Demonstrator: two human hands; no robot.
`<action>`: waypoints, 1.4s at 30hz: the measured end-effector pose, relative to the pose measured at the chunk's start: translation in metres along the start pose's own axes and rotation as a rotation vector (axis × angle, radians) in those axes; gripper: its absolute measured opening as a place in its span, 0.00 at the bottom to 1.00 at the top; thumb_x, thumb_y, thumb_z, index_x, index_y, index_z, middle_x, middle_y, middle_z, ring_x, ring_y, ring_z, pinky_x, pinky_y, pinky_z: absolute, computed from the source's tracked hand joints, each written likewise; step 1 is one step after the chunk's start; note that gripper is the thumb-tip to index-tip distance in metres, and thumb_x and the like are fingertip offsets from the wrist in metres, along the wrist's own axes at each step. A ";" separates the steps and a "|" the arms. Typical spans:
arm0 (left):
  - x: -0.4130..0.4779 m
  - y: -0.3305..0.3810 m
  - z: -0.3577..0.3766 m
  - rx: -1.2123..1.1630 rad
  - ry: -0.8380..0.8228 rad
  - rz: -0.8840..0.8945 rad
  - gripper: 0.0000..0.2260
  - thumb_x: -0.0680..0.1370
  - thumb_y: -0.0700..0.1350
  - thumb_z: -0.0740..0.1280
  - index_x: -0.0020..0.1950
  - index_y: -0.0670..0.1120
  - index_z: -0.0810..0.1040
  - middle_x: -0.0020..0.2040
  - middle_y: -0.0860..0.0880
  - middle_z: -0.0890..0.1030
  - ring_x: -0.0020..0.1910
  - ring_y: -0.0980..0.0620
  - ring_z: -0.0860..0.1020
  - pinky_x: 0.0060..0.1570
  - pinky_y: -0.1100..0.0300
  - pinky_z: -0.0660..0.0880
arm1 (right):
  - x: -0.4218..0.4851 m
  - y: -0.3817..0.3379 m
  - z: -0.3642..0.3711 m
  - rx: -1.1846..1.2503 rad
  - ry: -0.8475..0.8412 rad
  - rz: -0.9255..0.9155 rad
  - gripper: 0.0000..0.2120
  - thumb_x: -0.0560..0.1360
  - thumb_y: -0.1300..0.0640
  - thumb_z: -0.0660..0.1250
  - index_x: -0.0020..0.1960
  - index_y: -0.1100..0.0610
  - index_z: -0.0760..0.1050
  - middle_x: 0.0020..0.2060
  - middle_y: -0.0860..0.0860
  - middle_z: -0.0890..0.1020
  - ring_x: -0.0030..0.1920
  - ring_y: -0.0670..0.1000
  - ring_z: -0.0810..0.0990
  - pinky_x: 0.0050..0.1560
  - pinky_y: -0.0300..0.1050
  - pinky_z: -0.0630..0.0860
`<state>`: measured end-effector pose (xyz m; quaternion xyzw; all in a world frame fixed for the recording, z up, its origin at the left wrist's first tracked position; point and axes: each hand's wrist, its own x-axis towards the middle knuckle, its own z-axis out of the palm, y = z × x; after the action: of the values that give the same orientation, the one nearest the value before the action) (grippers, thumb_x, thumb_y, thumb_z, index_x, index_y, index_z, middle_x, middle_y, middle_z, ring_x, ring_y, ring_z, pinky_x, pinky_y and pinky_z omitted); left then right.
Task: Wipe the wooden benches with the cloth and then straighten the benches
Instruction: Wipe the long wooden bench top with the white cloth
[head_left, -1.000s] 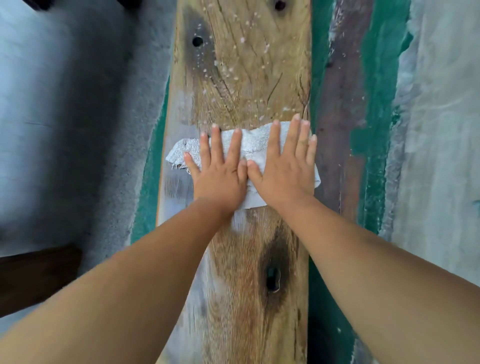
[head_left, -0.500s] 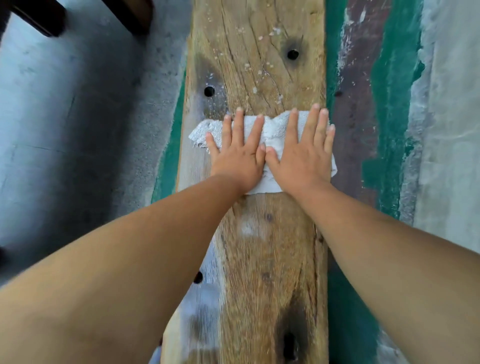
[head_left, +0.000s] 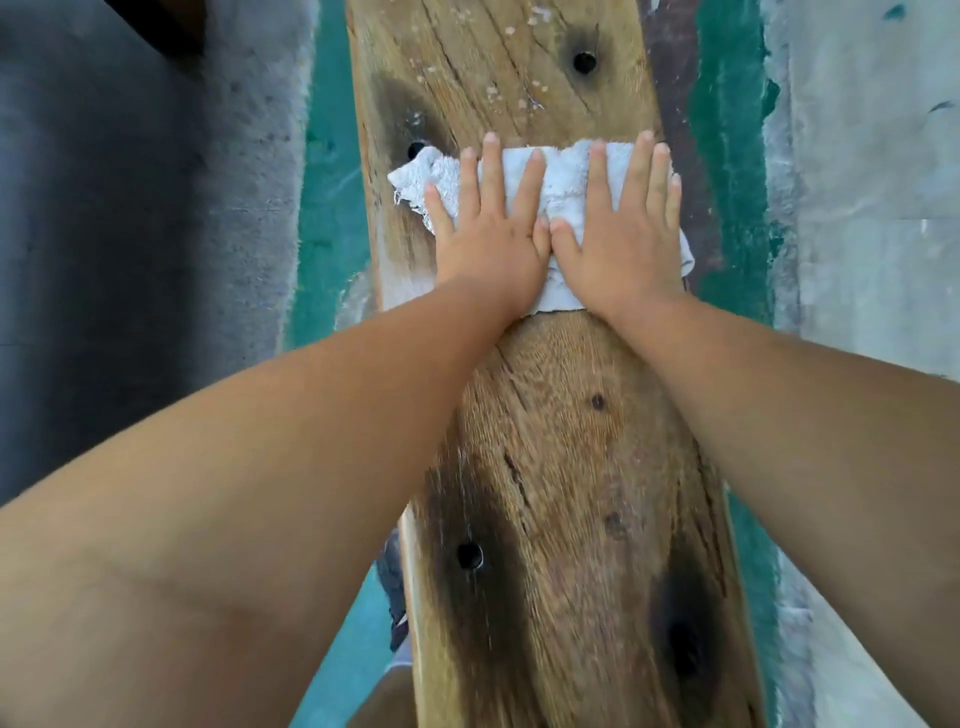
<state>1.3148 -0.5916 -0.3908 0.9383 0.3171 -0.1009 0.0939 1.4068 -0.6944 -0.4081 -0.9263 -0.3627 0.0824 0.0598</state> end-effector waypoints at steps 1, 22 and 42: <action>-0.018 -0.002 0.004 0.001 0.014 0.000 0.25 0.83 0.55 0.42 0.80 0.54 0.41 0.80 0.44 0.37 0.78 0.43 0.38 0.72 0.33 0.38 | -0.017 -0.004 0.001 0.004 -0.009 -0.017 0.36 0.80 0.39 0.49 0.81 0.57 0.46 0.78 0.67 0.45 0.79 0.66 0.44 0.78 0.63 0.45; -0.291 -0.031 0.057 -0.056 -0.144 -0.099 0.27 0.81 0.55 0.51 0.80 0.51 0.53 0.80 0.39 0.51 0.78 0.39 0.51 0.69 0.32 0.56 | -0.283 -0.059 0.019 0.005 -0.235 -0.094 0.34 0.80 0.43 0.47 0.80 0.61 0.53 0.79 0.66 0.49 0.79 0.65 0.48 0.76 0.65 0.54; 0.095 -0.144 -0.019 -0.103 0.074 -0.067 0.25 0.82 0.57 0.39 0.79 0.55 0.38 0.80 0.45 0.36 0.78 0.45 0.37 0.73 0.34 0.40 | 0.114 -0.136 0.011 -0.097 -0.004 0.032 0.38 0.78 0.36 0.43 0.81 0.58 0.44 0.78 0.66 0.43 0.79 0.64 0.40 0.78 0.63 0.44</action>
<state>1.3030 -0.4203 -0.4120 0.9242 0.3563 -0.0527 0.1271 1.3970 -0.5170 -0.4077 -0.9336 -0.3517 0.0675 0.0126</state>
